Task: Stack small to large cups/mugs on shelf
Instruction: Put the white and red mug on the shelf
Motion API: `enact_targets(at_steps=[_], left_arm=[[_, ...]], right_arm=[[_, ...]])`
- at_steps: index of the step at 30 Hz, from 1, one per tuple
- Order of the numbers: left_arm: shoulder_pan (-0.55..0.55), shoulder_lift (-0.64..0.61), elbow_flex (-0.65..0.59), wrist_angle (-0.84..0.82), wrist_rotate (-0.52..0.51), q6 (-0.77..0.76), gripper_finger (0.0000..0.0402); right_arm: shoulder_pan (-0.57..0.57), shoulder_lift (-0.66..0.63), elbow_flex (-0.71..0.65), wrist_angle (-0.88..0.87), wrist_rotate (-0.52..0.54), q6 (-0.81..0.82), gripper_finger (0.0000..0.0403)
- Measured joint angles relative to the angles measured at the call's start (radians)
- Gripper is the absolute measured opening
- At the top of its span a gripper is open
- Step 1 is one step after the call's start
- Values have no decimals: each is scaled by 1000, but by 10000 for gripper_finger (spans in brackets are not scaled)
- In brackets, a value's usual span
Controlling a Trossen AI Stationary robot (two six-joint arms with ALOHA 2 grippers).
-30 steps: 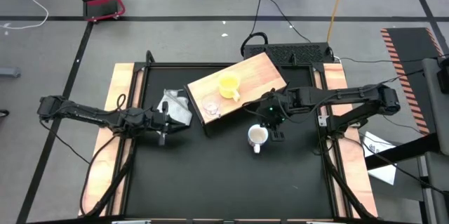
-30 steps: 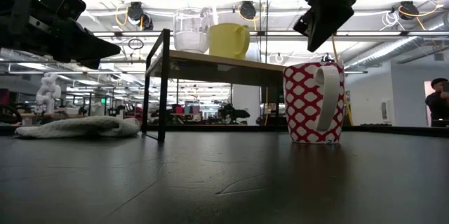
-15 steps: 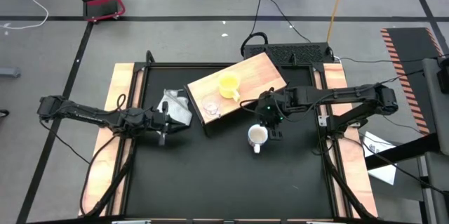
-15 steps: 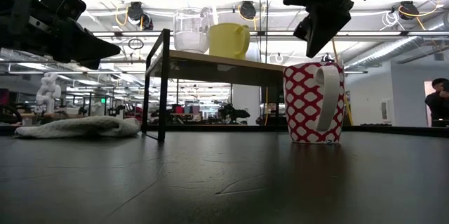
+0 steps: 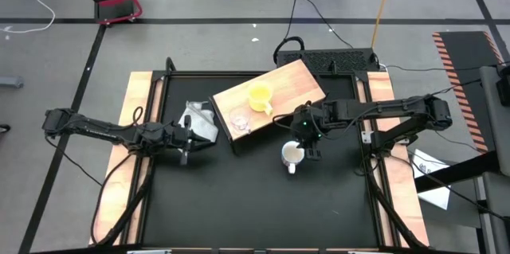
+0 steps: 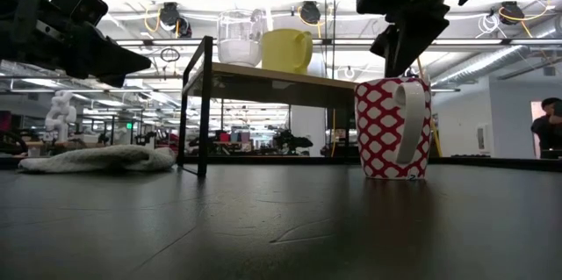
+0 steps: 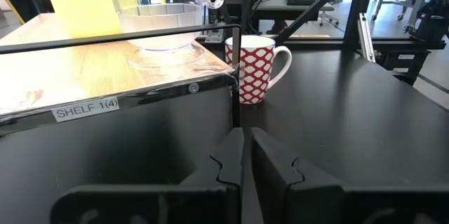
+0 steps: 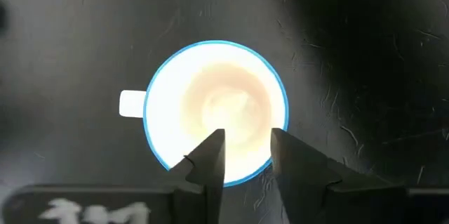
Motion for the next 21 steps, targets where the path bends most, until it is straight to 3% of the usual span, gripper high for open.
enact_targets(at_steps=[5, 21], left_arm=[[0, 0, 0, 0, 0, -1, 31], [0, 0, 0, 2, 0, -3, 31]], right_arm=[[-11, 0, 0, 0, 3, 4, 126], [-34, 47, 0, 58, 0, -46, 124]])
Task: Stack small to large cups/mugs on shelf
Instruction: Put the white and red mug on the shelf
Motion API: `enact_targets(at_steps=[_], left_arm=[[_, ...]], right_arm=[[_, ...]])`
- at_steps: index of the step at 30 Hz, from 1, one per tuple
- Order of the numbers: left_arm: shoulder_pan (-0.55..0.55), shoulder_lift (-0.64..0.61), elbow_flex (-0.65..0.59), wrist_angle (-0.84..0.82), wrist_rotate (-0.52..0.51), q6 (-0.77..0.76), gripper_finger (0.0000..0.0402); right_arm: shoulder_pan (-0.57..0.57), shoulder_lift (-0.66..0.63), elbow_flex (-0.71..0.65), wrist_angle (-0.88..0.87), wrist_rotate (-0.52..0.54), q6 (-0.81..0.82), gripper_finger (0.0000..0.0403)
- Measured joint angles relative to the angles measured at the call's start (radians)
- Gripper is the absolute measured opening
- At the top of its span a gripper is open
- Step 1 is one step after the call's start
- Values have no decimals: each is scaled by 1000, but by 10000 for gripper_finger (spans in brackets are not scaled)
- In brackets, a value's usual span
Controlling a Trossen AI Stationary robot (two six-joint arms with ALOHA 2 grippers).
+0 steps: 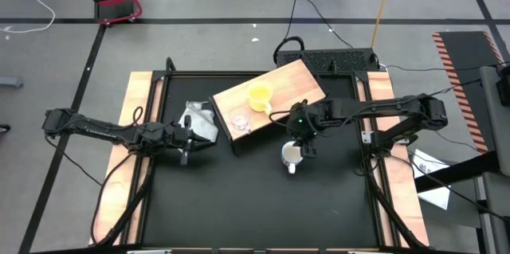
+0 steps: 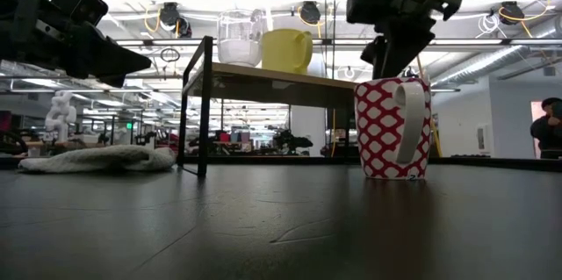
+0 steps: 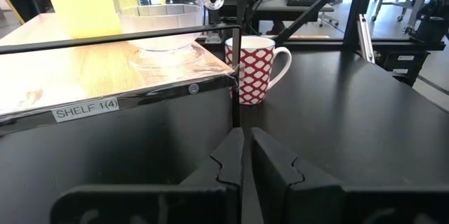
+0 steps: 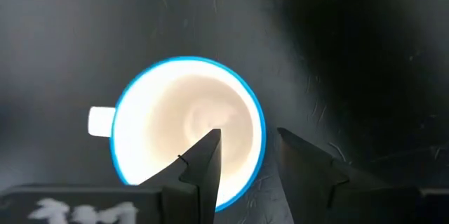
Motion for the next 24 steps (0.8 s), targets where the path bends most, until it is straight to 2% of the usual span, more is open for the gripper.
enact_targets(at_steps=[8, 17, 24], left_arm=[[0, 0, 0, -6, 0, 0, 31], [0, 0, 0, -22, 0, 3, 31], [0, 0, 0, -23, 0, 3, 31]], right_arm=[[0, 65, 0, 3, 0, -22, 124], [0, 75, 0, 17, 0, -29, 122], [0, 75, 0, 30, 1, -37, 86]])
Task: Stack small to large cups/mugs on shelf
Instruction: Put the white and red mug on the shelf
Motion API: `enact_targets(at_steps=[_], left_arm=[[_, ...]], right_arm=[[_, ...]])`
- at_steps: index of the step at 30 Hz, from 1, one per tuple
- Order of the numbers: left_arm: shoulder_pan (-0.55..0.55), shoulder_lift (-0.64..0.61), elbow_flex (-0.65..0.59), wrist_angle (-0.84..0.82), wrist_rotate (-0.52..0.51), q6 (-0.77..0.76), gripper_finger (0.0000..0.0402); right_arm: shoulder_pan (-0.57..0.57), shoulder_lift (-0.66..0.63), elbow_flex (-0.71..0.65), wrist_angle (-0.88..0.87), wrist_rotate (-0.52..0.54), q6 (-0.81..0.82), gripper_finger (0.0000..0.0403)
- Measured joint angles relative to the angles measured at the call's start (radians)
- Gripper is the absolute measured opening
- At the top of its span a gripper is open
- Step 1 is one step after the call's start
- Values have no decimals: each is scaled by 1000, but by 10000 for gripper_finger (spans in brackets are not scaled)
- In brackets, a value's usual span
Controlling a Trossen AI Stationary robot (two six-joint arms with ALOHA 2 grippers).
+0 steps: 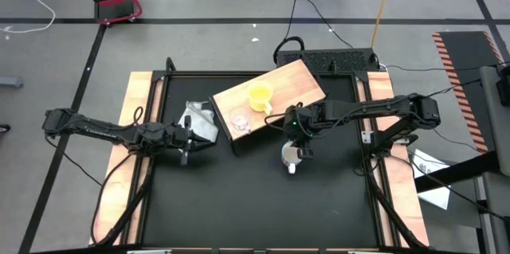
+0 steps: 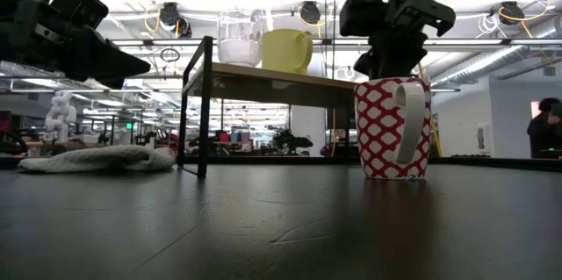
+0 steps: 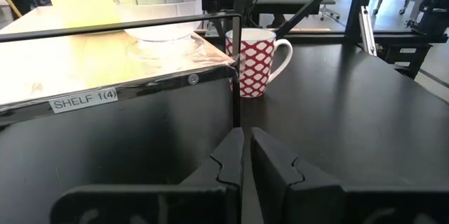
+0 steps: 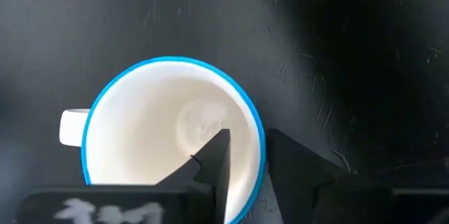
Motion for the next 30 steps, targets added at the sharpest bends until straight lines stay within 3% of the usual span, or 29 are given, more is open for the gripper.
enact_targets(at_steps=[8, 20, 30], left_arm=[[0, 0, 0, -1, 0, -1, 31], [0, 0, 0, -17, 22, -15, 31], [0, 0, 0, -31, 35, -18, 31]], right_arm=[[-4, 0, 0, 19, 2, 7, 10], [-32, -26, 1, 5, -5, -5, 5], [-71, -182, 4, 8, -50, -49, 2]])
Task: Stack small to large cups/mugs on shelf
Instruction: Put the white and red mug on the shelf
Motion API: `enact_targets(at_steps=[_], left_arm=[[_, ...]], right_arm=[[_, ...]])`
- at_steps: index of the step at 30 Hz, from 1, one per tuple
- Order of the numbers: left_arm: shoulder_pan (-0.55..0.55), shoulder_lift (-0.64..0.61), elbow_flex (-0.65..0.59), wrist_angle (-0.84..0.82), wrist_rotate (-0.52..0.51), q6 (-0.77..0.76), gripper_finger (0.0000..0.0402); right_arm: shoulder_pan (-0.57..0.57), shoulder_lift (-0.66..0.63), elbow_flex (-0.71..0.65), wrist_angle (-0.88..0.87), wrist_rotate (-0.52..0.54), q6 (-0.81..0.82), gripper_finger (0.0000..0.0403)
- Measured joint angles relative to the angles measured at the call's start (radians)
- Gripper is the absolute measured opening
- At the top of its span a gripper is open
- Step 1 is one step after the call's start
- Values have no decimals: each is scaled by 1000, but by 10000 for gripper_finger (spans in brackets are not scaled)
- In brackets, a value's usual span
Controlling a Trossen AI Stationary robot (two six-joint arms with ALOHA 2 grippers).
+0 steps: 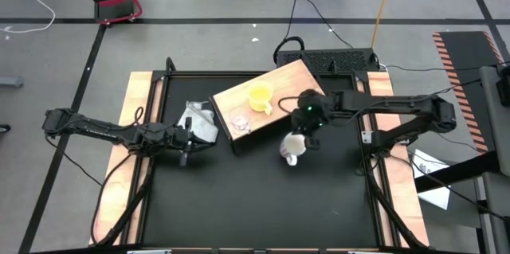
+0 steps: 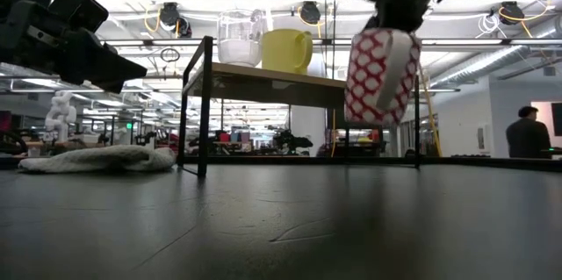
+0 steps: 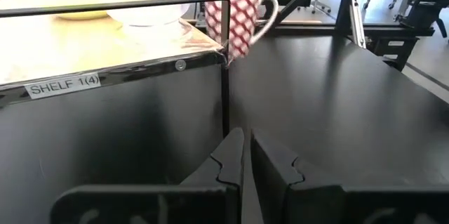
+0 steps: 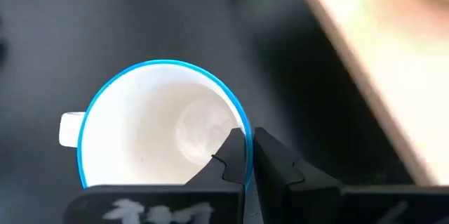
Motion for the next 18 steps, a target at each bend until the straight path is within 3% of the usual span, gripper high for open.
enact_targets(at_steps=[7, 15, 18], left_arm=[[0, 0, 0, -2, 3, -4, 31], [0, 0, 0, -7, 16, -4, 31], [0, 0, 0, -7, 16, -4, 31]], right_arm=[[-4, -142, -39, 22, -6, 9, 1], [-4, -272, -221, 80, -5, 63, 1], [-4, -328, -326, 174, -5, 90, 1]])
